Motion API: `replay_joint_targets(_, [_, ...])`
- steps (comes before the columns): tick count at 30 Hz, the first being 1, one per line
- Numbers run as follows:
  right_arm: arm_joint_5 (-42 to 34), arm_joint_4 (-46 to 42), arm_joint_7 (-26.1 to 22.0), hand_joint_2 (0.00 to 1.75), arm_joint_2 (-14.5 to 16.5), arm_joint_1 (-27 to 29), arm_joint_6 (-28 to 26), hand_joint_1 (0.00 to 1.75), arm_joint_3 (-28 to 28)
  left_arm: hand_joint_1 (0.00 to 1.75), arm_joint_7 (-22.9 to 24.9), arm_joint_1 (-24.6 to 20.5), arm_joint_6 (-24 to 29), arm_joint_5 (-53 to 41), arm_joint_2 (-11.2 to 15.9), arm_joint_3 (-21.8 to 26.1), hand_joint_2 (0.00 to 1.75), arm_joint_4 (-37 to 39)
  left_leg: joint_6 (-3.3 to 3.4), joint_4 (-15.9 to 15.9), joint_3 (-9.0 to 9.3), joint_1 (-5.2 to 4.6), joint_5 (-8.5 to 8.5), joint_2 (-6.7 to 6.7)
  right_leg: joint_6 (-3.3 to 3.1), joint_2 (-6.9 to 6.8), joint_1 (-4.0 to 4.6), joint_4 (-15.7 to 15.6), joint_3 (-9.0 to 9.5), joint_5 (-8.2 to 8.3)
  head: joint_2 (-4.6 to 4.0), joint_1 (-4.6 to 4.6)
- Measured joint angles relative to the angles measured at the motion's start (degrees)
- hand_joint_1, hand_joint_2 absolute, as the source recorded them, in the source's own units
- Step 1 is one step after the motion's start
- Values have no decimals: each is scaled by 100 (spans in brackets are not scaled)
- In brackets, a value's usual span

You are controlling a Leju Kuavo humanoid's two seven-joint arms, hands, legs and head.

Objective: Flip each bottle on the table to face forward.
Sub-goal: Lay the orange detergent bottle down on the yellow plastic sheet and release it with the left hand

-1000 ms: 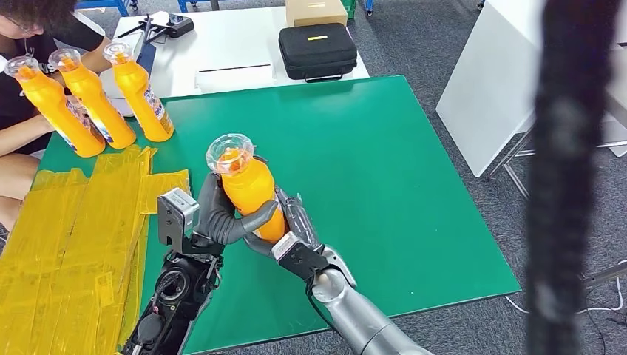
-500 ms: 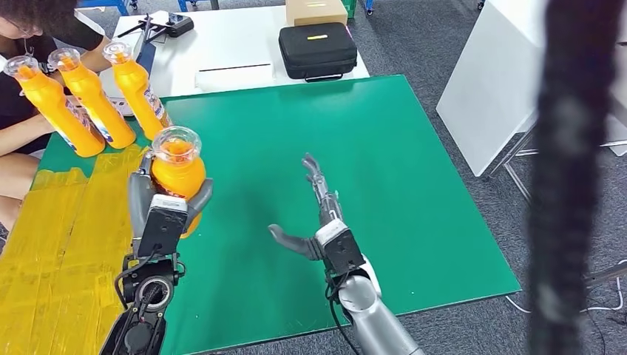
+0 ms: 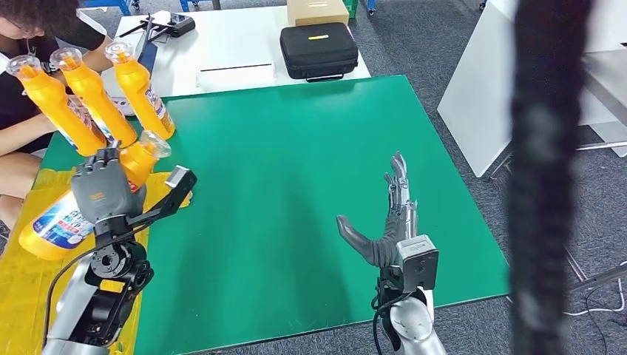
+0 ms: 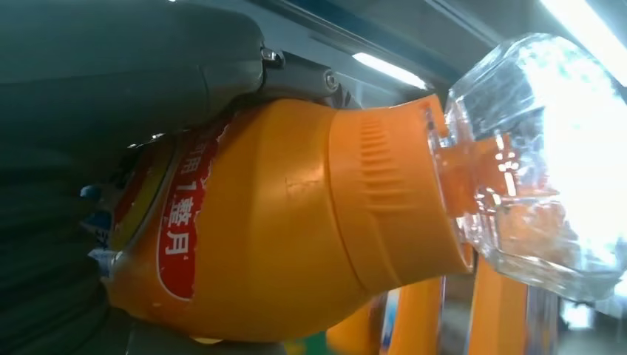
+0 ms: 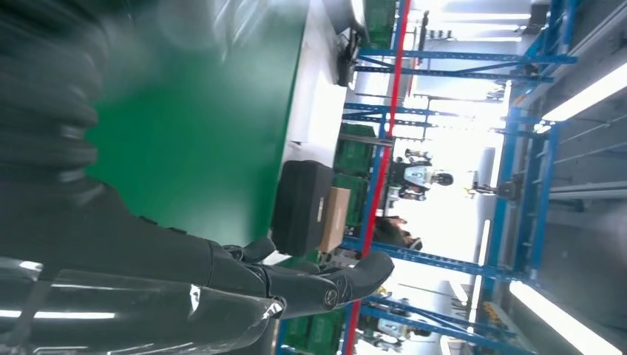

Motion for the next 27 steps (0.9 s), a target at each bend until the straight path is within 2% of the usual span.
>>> replay_joint_targets(2, [-29,-102,-39,175,-14,41,-3,0,-42,175,-33,-301,-175,19,102,-203,175,627,-1,0,-1,0,2,-4,0,-1,-1,2,2,1,0,-1])
replay_joint_targets(4, [-94,-172,-65,175,-39,83,-4,0,-80,175,-211,-626,-89,23,140,-295,175,1392,-1,0,-1,0,3,4,-1,0,-2,3,3,5,0,1])
replay_joint_targets(8, [-169,-219,-63,175,-84,122,18,0,-126,175,-549,-1117,32,44,159,-226,175,2724,-1,0,-1,-1,3,14,-12,2,-2,3,2,12,0,1])
replay_joint_targets(9, [-175,-219,-57,175,-91,122,29,0,-127,167,-610,-1187,31,58,159,-177,175,2978,-1,0,-1,-1,3,14,-13,2,-1,3,2,12,0,0])
replay_joint_targets(12, [-181,-219,-35,175,-105,120,52,0,-130,51,-711,-1306,43,88,159,-11,175,3577,-2,0,-3,0,3,13,-14,2,-1,3,-1,11,0,-1])
replay_joint_targets(13, [-183,-219,-25,175,-108,119,55,0,-132,19,-704,-1323,61,84,159,40,175,3720,-2,0,-4,0,3,12,-14,1,0,3,-3,11,0,0])
replay_joint_targets(14, [-182,-219,-13,175,-108,118,57,0,-133,19,-682,-1334,84,78,158,81,175,3839,-2,0,-5,0,3,12,-14,1,0,3,-4,10,0,0])
replay_joint_targets(18, [-180,-219,13,175,-108,118,60,0,-138,0,-610,-1373,141,58,147,202,175,4154,-2,0,-7,0,2,12,-14,1,0,3,-6,10,0,1])
replay_joint_targets(22, [-171,-219,48,175,-108,104,75,0,-145,0,-565,-1417,192,94,117,323,175,4325,-2,0,-7,0,3,12,-14,1,-1,3,-5,11,0,0])
replay_joint_targets(27, [-153,-219,105,175,-108,32,86,0,-159,0,-793,-1462,325,315,13,614,175,4437,-1,0,-7,0,3,11,-13,1,-1,3,-4,11,0,0])
